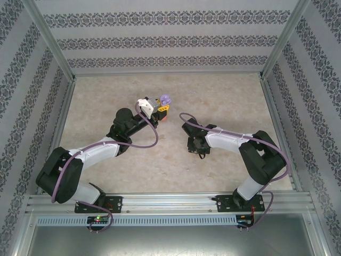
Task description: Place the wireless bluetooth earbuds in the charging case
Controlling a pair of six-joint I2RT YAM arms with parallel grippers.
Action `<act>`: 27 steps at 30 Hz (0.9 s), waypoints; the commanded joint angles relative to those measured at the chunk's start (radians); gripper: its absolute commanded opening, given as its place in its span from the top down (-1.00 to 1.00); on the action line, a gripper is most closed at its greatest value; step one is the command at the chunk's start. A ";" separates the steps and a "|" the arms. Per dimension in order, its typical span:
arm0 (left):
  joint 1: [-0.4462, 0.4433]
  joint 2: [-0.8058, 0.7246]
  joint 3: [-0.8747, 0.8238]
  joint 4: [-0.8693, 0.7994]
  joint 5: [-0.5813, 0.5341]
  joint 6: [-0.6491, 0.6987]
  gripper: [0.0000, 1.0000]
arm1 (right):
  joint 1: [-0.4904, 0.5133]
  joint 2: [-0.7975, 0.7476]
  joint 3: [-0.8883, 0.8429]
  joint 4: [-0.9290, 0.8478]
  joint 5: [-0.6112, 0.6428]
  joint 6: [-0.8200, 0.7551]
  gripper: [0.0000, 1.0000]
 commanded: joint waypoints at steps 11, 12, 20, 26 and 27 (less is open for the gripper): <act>0.008 -0.005 0.002 0.043 0.005 0.000 1.00 | 0.016 0.029 0.005 0.026 0.009 0.000 0.62; 0.007 -0.006 0.002 0.042 0.006 -0.002 1.00 | 0.017 0.018 0.004 0.025 0.010 0.000 0.66; 0.007 -0.003 0.008 0.032 0.025 -0.005 1.00 | -0.006 -0.135 0.028 0.027 -0.006 -0.003 0.84; 0.008 -0.013 0.020 0.009 0.046 0.004 1.00 | -0.047 -0.314 0.101 0.045 -0.045 -0.033 0.83; 0.008 -0.014 0.022 0.005 0.053 0.007 1.00 | -0.053 -0.342 0.125 0.052 -0.054 -0.038 0.82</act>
